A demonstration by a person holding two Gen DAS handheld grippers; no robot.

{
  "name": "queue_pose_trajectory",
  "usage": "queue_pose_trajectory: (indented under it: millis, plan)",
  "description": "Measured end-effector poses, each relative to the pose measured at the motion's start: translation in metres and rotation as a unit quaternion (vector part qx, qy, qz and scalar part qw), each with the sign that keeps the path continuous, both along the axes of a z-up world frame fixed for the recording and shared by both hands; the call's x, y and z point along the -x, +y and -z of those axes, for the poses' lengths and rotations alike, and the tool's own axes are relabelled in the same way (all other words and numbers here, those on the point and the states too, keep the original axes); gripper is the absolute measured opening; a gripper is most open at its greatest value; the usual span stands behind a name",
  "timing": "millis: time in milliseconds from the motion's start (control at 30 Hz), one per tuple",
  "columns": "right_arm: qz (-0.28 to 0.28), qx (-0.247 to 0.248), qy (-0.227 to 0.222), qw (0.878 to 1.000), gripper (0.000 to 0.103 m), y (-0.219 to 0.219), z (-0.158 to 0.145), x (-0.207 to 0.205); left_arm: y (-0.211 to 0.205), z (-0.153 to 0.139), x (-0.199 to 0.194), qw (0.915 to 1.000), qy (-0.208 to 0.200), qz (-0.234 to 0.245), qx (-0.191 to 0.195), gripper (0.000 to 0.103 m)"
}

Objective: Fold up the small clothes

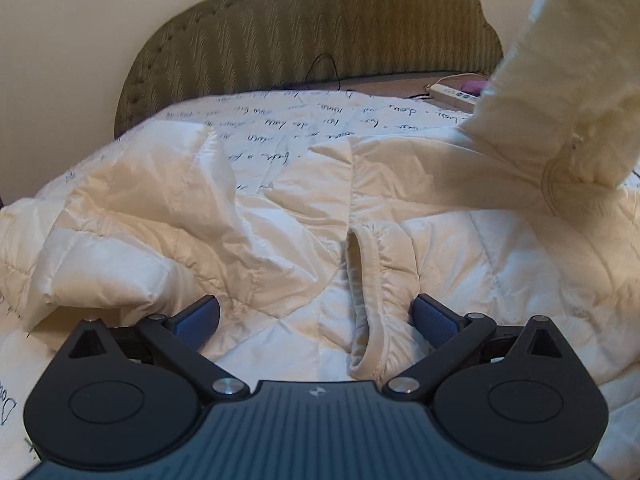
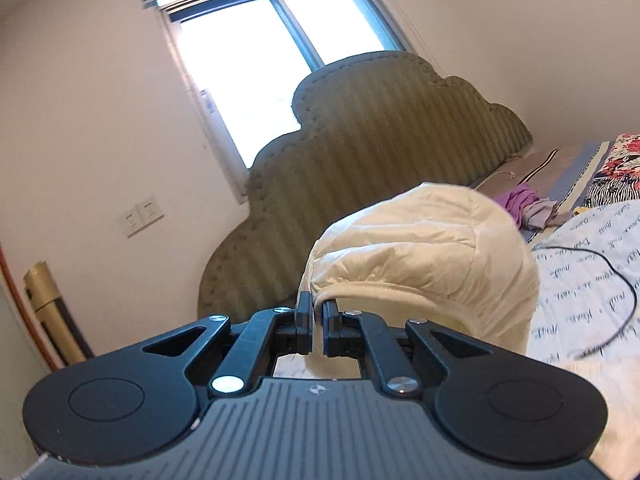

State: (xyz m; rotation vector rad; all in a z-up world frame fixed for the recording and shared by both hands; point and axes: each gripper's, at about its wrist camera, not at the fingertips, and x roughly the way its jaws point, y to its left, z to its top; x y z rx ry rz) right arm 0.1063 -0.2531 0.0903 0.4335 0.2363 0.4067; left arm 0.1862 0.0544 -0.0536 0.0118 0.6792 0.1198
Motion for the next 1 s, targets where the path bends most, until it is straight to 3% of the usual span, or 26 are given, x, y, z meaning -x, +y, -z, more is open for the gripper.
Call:
queue_pose_trajectory:
  millis: [200,300,400,500,567,600,633,700,767,833,900,1000]
  plan:
    - [-0.028,0.020,0.010,0.999,0.008,0.026,0.036,0.069,0.027,-0.035,0.025,0.9988,-0.013,-0.025,0.040,0.103]
    - [-0.070,0.020,0.044,0.996,0.008,0.048,0.061,0.090,0.038,-0.048,0.041,0.9972,-0.021,-0.027,0.066,0.103]
    - [-0.122,0.064,0.091,0.986,0.015,0.066,0.073,0.098,0.041,-0.058,0.053,0.9964,-0.023,-0.027,0.077,0.103]
    - [-0.108,0.108,0.061,0.986,0.016,0.067,0.057,0.109,0.036,-0.064,0.065,0.9978,-0.031,-0.012,0.056,0.103]
    - [-0.061,0.119,0.037,0.990,0.034,0.057,0.042,0.101,0.027,-0.066,0.071,0.9988,-0.035,-0.007,0.033,0.103]
    - [-0.038,0.122,0.027,0.991,0.051,0.051,0.039,0.095,0.024,-0.066,0.072,0.9990,-0.036,-0.003,0.024,0.103]
    - [-0.014,0.133,0.017,0.991,0.059,0.045,0.039,0.086,0.020,-0.066,0.072,0.9993,-0.035,0.001,0.016,0.103]
    - [0.023,0.178,0.025,0.983,0.060,0.039,0.051,0.068,0.009,-0.063,0.075,0.9996,-0.025,0.016,-0.001,0.103]
    - [0.048,0.220,0.103,0.969,0.058,0.041,0.076,0.048,0.001,-0.061,0.080,0.9992,-0.023,0.026,-0.021,0.103]
    - [0.012,0.214,0.166,0.963,0.057,0.044,0.106,0.046,-0.004,-0.057,0.086,0.9982,-0.027,0.029,-0.046,0.103]
    - [0.000,0.211,0.162,0.964,0.059,0.048,0.117,0.060,-0.007,-0.054,0.088,0.9973,-0.024,0.029,-0.064,0.103]
    - [0.025,0.195,0.124,0.973,0.060,0.049,0.108,0.078,-0.007,-0.050,0.087,0.9973,-0.013,0.026,-0.068,0.103]
